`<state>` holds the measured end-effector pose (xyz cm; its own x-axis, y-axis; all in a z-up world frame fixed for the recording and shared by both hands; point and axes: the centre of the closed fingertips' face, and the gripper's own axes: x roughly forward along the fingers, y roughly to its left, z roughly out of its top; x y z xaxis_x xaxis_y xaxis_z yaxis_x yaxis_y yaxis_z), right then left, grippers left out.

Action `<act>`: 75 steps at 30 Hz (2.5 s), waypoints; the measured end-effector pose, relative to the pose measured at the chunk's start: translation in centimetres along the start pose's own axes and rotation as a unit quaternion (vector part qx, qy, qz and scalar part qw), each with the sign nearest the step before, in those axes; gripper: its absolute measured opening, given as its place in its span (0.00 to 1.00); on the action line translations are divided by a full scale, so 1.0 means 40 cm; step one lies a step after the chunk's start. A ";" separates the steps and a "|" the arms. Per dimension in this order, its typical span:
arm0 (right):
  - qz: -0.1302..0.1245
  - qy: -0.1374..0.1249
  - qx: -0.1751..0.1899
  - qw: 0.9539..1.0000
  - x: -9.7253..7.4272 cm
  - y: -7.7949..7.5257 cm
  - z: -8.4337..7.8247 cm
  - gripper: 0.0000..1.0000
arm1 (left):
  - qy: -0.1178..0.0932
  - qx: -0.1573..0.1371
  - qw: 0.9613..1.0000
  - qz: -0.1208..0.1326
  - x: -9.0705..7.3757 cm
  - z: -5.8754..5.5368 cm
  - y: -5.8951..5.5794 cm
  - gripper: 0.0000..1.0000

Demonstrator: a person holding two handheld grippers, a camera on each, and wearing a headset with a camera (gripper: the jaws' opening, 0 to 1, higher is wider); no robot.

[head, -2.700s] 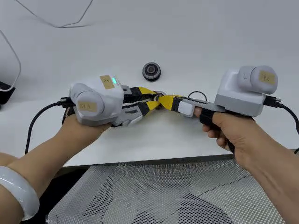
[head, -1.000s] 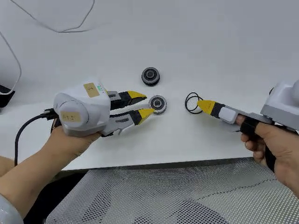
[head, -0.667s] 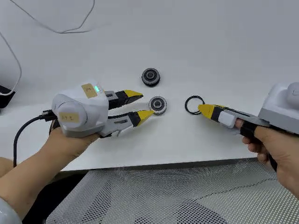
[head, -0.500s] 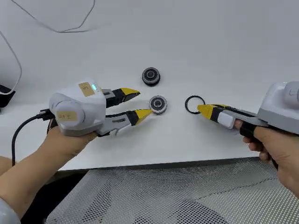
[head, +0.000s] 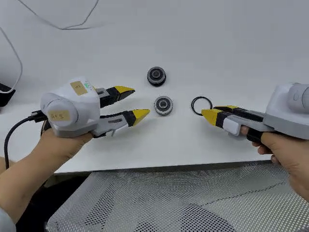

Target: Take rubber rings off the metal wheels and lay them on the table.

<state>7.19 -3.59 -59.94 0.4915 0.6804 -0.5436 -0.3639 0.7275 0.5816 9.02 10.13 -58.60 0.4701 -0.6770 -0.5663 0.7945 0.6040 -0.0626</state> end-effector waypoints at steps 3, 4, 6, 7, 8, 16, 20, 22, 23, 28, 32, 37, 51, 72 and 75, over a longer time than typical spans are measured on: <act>0.007 -0.002 -0.006 1.000 0.011 0.011 0.008 0.25 | -0.004 -0.008 1.000 0.009 -0.008 0.001 0.012 0.38; 0.009 -0.005 -0.009 1.000 0.015 0.015 0.014 0.27 | -0.002 -0.012 1.000 0.013 -0.011 -0.003 0.020 0.39; 0.012 -0.004 -0.010 1.000 0.022 0.017 0.021 0.27 | -0.002 -0.012 1.000 0.016 -0.013 -0.004 0.029 0.38; 0.013 -0.005 -0.011 1.000 0.024 0.018 0.025 0.27 | -0.002 -0.011 1.000 0.019 -0.013 -0.003 0.034 0.38; 0.014 -0.006 -0.012 1.000 0.027 0.019 0.029 0.27 | -0.001 -0.011 1.000 0.020 -0.012 -0.003 0.039 0.38; 0.030 -0.019 -0.018 0.999 0.069 0.041 0.081 0.26 | -0.015 -0.002 1.000 0.024 0.022 0.034 0.072 0.32; 0.040 -0.020 -0.021 0.999 0.107 0.056 0.101 0.25 | -0.018 0.005 1.000 0.019 0.053 0.053 0.074 0.30; 0.042 -0.019 -0.024 0.999 0.125 0.060 0.107 0.25 | -0.018 0.010 1.000 0.014 0.067 0.062 0.072 0.29; 0.044 -0.019 -0.023 0.999 0.130 0.063 0.109 0.25 | -0.019 0.011 1.000 0.013 0.071 0.064 0.071 0.29; 0.052 -0.021 -0.014 0.998 0.153 0.070 0.120 0.24 | -0.020 0.016 1.000 0.007 0.093 0.075 0.073 0.27; 0.057 -0.024 -0.003 0.998 0.167 0.071 0.127 0.23 | -0.018 0.021 1.000 0.003 0.107 0.075 0.077 0.24; 0.059 -0.025 0.002 0.998 0.177 0.071 0.132 0.22 | -0.017 0.021 1.000 0.000 0.121 0.078 0.079 0.22; 0.069 -0.032 0.022 0.997 0.194 0.075 0.147 0.22 | -0.007 0.036 0.999 -0.005 0.155 0.080 0.079 0.17; 0.079 -0.030 0.055 0.995 0.242 0.075 0.144 0.21 | -0.002 0.051 0.999 -0.007 0.164 0.076 0.078 0.14; 0.081 -0.028 0.061 0.994 0.253 0.074 0.143 0.21 | -0.004 0.050 0.999 -0.007 0.164 0.076 0.077 0.14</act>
<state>15.61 4.94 -60.24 0.4791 0.7791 -0.4043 -0.3445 0.5906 0.7297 15.74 6.27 -60.02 0.4619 -0.6890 -0.5585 0.8350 0.5502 0.0118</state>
